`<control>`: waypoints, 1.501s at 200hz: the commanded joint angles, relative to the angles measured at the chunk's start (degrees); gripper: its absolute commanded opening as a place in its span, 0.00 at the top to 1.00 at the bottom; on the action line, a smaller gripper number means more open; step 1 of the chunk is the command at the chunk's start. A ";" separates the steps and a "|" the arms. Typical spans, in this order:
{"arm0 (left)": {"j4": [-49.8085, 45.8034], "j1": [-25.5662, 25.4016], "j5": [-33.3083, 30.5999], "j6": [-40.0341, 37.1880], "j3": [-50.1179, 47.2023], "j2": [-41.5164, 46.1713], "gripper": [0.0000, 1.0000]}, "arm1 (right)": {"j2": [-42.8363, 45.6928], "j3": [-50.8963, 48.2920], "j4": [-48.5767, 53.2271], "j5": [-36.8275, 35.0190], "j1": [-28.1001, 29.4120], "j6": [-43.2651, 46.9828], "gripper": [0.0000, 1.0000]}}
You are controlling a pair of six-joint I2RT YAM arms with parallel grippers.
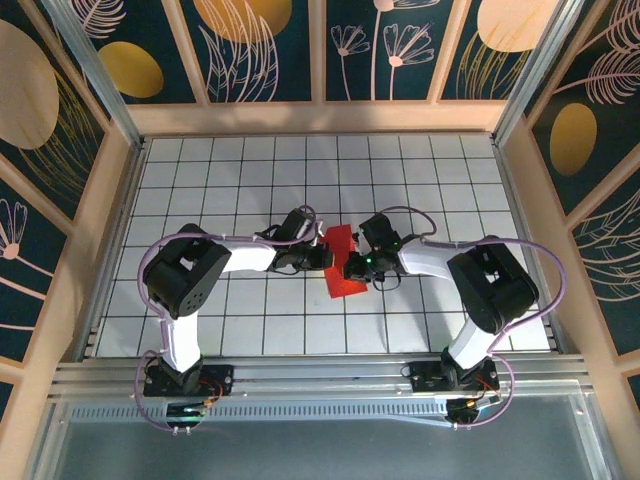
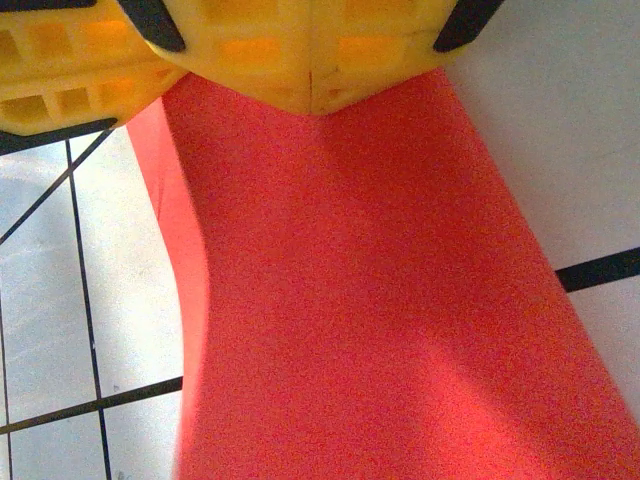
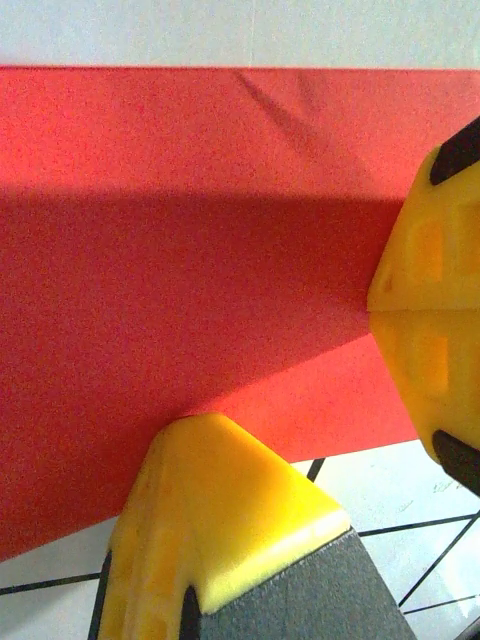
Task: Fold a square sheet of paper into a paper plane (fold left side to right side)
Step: First fold the square sheet of paper in half at the center of the table.
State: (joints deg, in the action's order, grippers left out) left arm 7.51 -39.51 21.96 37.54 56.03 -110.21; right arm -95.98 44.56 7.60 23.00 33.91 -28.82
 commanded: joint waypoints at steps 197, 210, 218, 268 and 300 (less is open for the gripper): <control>-1.03 10.77 -7.67 -5.76 11.02 -8.01 1.00 | -4.18 -3.20 4.11 -4.91 0.51 0.09 1.00; -0.81 10.78 -7.38 -6.01 11.12 -7.16 1.00 | -3.95 -3.26 3.64 -4.49 0.59 -0.25 1.00; -0.91 10.77 -7.30 -6.39 11.21 -6.38 1.00 | -3.73 -3.41 3.18 -4.06 0.59 -0.57 1.00; 2.67 9.84 -1.83 -4.83 4.26 3.58 1.00 | -3.19 -3.60 1.69 -3.10 0.81 -1.72 1.00; 5.18 5.06 0.63 -1.42 -2.23 7.43 1.00 | -3.49 -3.51 1.59 -3.14 0.95 -2.29 1.00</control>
State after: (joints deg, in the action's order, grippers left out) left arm 8.93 -30.76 18.70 33.30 57.98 -105.19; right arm -96.38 43.79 4.32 23.66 33.91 -30.35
